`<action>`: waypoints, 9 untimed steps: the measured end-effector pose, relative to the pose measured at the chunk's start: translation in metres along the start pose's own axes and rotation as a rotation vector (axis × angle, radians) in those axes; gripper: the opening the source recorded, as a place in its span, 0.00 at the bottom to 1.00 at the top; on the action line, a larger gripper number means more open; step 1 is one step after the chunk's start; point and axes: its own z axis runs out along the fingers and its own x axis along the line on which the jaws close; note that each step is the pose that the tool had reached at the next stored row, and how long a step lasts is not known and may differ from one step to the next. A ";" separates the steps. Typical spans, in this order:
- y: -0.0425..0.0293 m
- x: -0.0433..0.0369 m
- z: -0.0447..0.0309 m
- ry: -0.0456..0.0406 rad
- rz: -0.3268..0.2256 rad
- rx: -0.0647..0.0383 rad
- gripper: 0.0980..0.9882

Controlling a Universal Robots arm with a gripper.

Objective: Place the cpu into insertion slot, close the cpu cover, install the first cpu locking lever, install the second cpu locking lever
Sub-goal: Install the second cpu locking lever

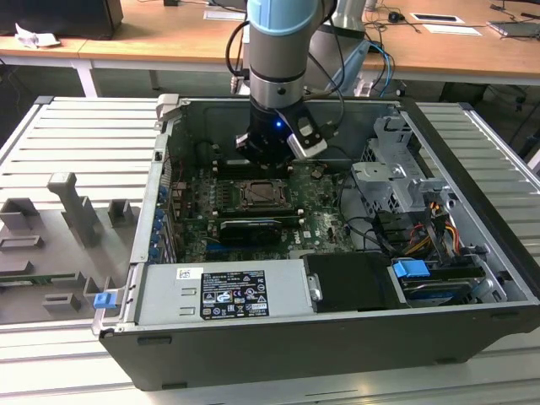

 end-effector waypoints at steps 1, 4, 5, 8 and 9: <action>-0.0008 0.0000 -0.0001 0.0000 0.000 0.000 0.01; -0.0031 0.0001 -0.0004 -0.0001 0.000 0.000 0.01; -0.0036 0.0002 -0.0008 0.0000 0.000 0.000 0.01; -0.0034 0.0000 -0.0050 0.0000 0.000 0.000 0.01; -0.0033 -0.0001 -0.0066 0.0000 0.000 0.000 0.01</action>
